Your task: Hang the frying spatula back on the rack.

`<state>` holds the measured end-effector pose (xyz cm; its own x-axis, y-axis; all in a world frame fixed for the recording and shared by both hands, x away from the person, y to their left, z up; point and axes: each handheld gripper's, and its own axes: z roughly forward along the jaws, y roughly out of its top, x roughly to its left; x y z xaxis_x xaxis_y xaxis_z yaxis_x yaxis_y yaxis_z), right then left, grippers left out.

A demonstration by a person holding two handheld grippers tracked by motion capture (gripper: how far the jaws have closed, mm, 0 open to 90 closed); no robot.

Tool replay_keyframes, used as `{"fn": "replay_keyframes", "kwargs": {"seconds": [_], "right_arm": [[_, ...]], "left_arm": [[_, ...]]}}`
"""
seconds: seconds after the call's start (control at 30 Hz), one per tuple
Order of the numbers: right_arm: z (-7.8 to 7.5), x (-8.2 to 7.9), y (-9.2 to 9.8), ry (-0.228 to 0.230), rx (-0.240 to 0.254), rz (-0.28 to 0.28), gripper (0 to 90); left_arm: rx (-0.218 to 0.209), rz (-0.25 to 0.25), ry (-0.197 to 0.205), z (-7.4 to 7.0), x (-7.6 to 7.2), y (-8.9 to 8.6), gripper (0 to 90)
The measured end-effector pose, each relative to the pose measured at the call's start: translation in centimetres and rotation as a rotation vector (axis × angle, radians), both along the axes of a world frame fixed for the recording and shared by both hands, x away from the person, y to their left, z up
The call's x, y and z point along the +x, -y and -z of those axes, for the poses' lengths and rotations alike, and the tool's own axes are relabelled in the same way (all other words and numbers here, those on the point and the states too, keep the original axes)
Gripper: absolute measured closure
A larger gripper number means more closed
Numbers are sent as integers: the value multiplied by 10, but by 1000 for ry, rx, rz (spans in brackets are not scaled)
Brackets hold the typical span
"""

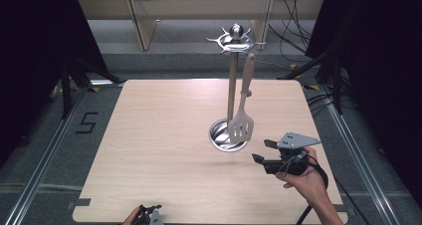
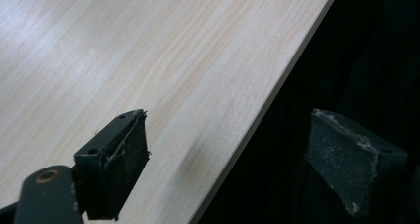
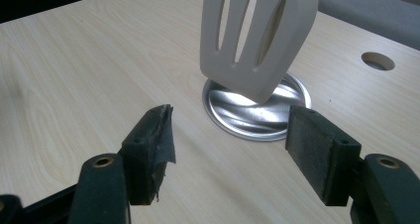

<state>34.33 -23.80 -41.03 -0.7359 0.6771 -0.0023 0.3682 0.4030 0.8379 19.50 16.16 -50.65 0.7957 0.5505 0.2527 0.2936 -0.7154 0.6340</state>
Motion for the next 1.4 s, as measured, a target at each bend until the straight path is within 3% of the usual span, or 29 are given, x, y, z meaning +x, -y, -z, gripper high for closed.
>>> {"fn": "replay_keyframes", "kwargs": {"seconds": [0.1,0.13,0.2,0.23,0.3,0.47,0.6,0.63,0.73,0.83,0.87,0.9,1.03,1.1,1.17,1.23,1.4], "right_arm": [[2,-3,-1,-19,5,14,352],[3,-2,0,6,-6,4,352],[5,-3,0,-15,-8,-7,350],[6,-6,-1,-39,5,19,349],[7,-5,1,-18,-4,11,349],[10,-7,3,-38,-1,21,345],[14,-7,5,-24,-6,14,343],[16,-9,6,-48,-11,9,343],[18,-11,7,-46,-8,14,343],[19,-14,7,-68,3,20,343],[20,-13,8,-41,-8,10,343],[20,-14,9,-61,-9,6,343],[26,-17,8,-74,-14,11,342],[27,-16,9,-49,-20,4,343],[30,-19,8,-87,-18,7,343],[32,-18,9,-72,-22,-1,343],[38,-20,11,-92,-36,-3,342]], "left_arm": [[-2,1,-3,0,0,0,155],[-3,2,-3,1,0,0,155],[-6,2,-3,1,-1,0,155],[-5,2,-2,1,-1,-1,155],[-10,7,-9,1,0,0,155],[-12,4,-6,2,0,0,155],[-8,6,-13,2,0,0,155],[-7,6,-13,2,0,0,155],[0,-10,15,3,0,0,155],[6,-7,6,2,0,0,155],[6,-7,6,2,0,0,155],[0,4,-7,2,0,0,155],[-7,5,-12,2,0,0,155],[0,2,-6,2,0,0,155],[-1,1,-3,1,0,0,155],[2,0,-3,1,0,0,155],[2,-2,-2,1,0,0,155]]}}
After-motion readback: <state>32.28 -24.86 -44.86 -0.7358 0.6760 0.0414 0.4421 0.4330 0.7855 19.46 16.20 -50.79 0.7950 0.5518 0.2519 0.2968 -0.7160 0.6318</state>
